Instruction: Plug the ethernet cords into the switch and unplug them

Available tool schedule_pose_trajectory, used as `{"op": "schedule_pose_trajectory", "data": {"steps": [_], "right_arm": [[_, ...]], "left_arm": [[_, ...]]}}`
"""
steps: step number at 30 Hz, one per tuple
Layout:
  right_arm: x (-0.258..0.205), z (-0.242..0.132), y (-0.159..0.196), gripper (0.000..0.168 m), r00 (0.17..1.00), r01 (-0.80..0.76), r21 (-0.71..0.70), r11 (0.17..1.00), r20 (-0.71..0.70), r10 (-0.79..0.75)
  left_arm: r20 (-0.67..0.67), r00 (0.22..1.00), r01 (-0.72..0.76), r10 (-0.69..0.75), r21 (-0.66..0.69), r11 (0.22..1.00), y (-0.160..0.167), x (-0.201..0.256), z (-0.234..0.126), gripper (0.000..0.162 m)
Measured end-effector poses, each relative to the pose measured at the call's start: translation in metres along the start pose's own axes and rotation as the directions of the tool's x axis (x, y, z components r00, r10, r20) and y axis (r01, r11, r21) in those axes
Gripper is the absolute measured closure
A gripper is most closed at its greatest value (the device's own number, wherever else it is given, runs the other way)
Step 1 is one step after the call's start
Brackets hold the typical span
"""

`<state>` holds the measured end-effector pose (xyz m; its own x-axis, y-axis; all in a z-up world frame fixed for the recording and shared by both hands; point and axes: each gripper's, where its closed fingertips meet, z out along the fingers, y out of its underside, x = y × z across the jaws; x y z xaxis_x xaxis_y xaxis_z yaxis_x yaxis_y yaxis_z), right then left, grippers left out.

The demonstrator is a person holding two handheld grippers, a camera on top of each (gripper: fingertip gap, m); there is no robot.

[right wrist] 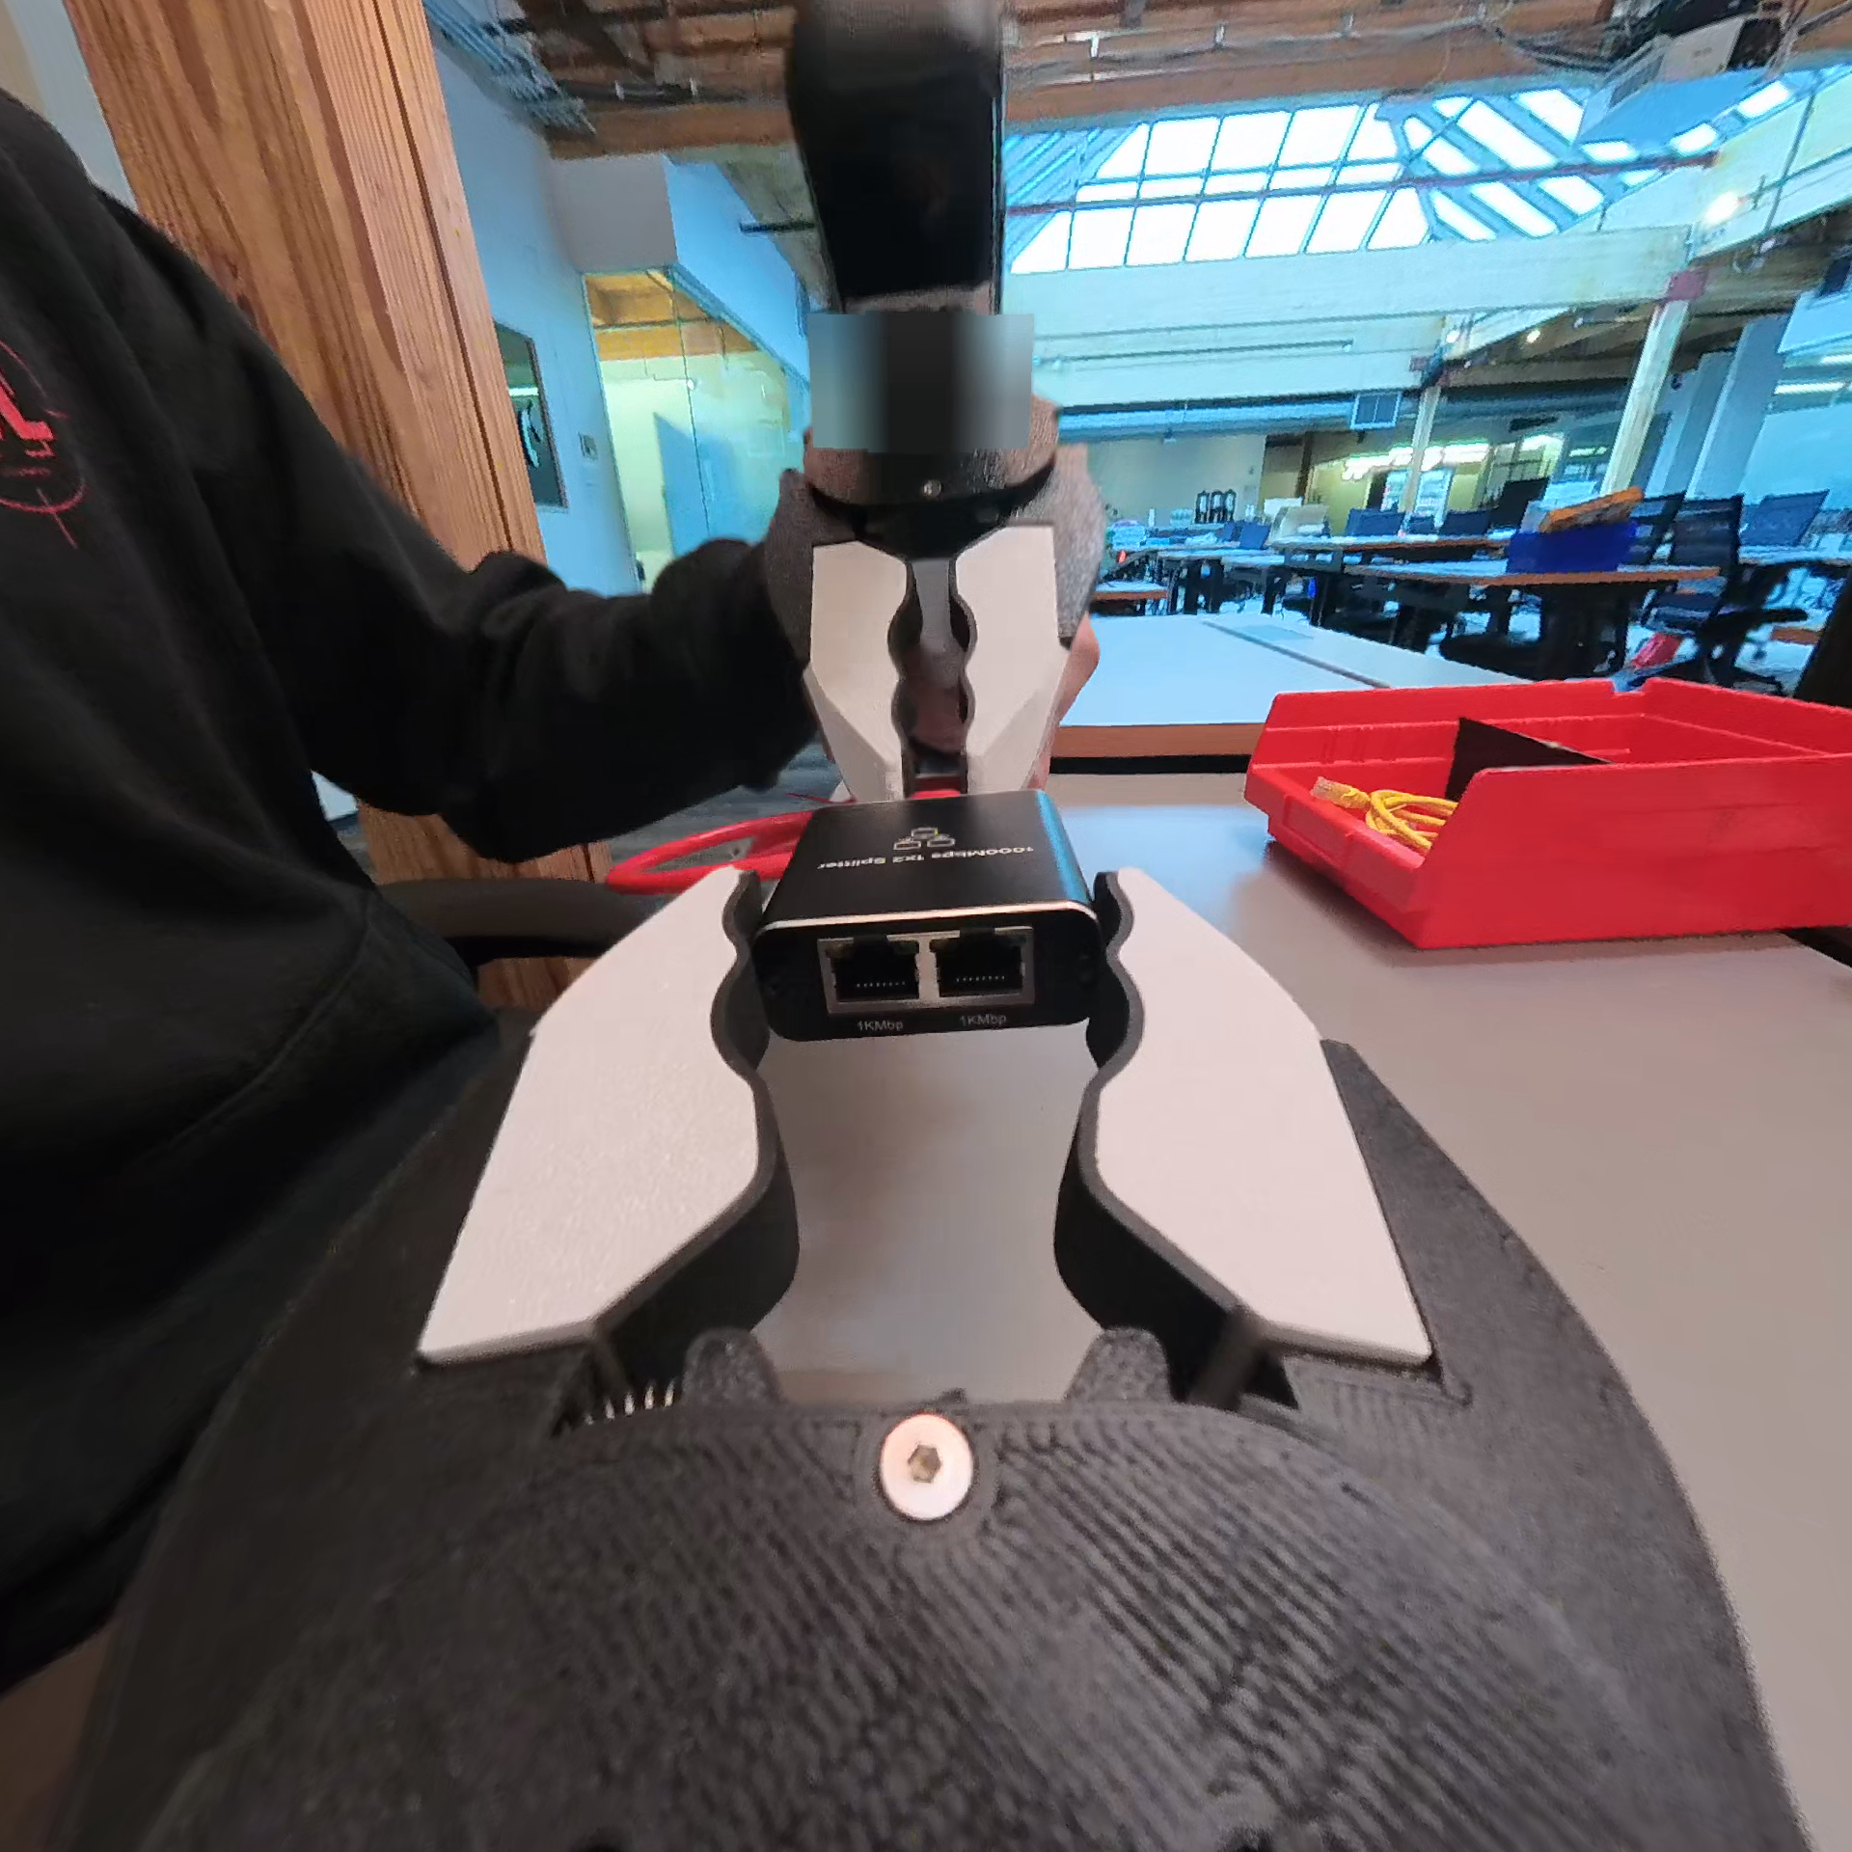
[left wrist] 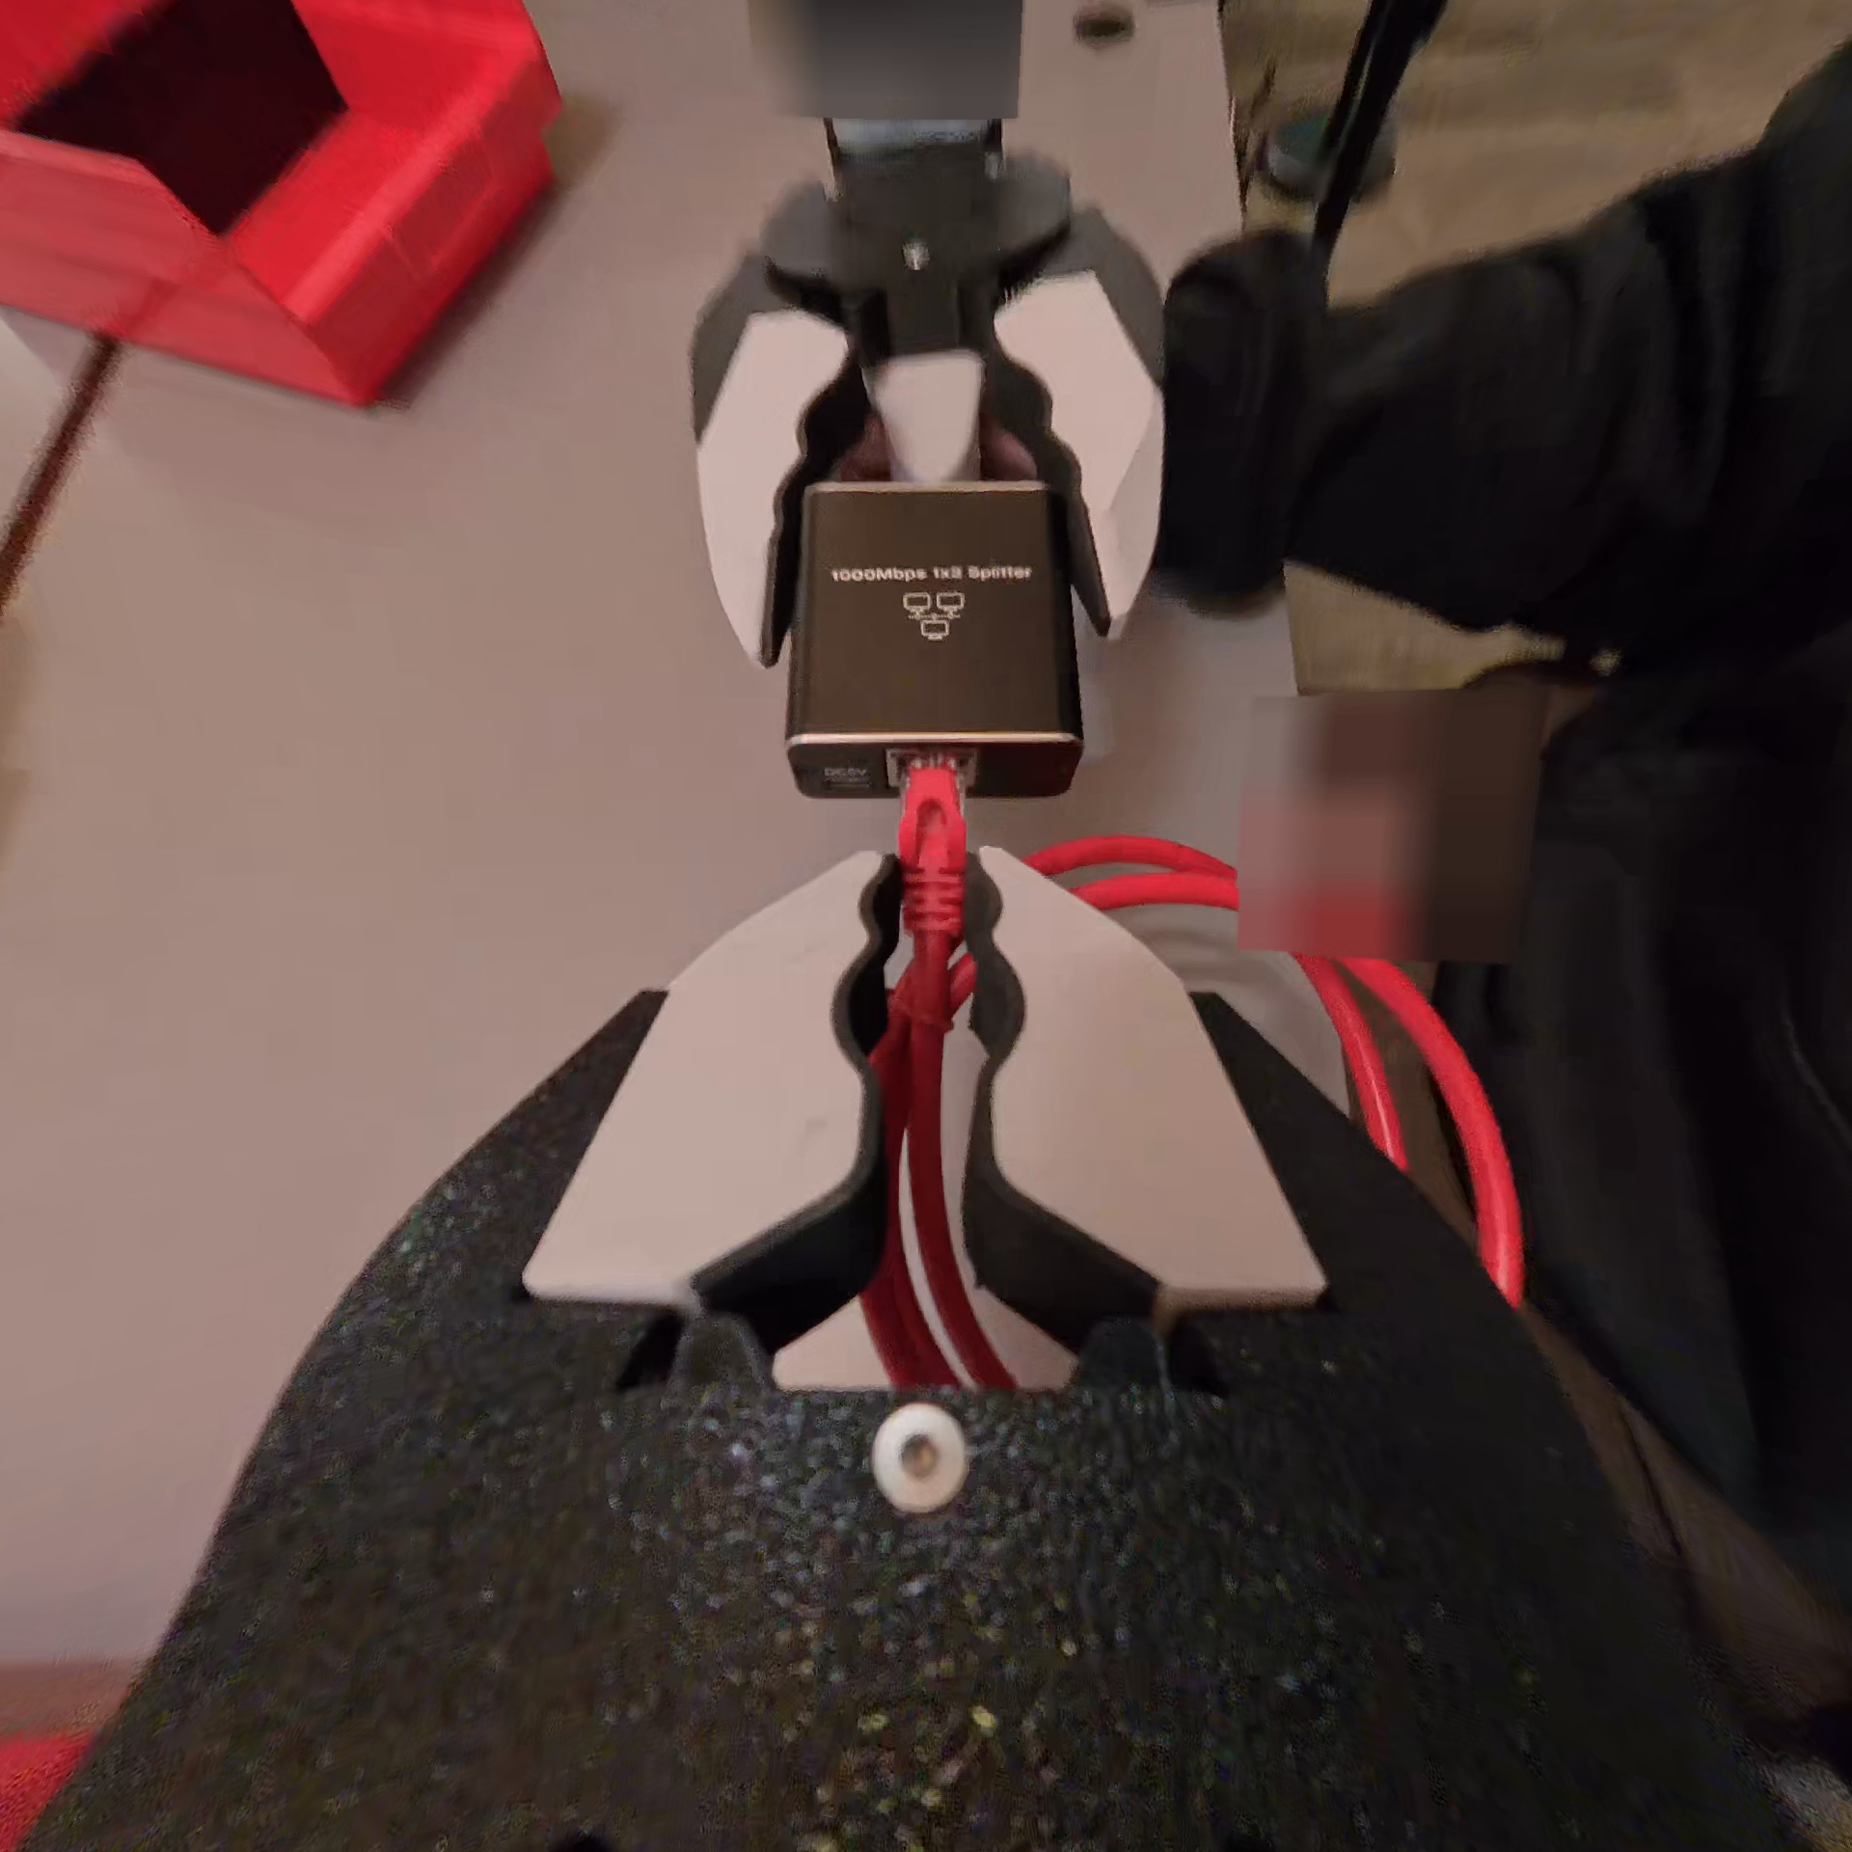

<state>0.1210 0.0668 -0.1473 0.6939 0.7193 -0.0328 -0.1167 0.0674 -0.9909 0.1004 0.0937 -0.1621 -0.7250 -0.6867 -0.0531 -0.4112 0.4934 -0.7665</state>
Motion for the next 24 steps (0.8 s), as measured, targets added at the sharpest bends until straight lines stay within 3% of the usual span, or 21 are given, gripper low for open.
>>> {"op": "schedule_pose_trajectory", "data": {"steps": [3,11,24], "right_arm": [[0.000,-0.002,-0.009,0.104,1.000,-0.012,0.065,0.998,0.008,0.012],[-0.002,-0.002,-0.013,0.104,1.000,-0.017,0.092,0.996,0.020,0.016],[0.003,0.001,0.001,0.104,1.000,-0.005,0.005,1.000,-0.017,0.005]], "left_arm": [[0.004,0.999,0.042,-0.044,0.176,0.984,-0.011,-0.001,-0.004,0.150],[0.044,0.999,0.004,-0.017,0.297,0.955,-0.018,0.001,-0.007,0.150],[0.103,0.992,-0.087,0.071,0.156,0.984,-0.018,-0.006,-0.010,0.151]]}}
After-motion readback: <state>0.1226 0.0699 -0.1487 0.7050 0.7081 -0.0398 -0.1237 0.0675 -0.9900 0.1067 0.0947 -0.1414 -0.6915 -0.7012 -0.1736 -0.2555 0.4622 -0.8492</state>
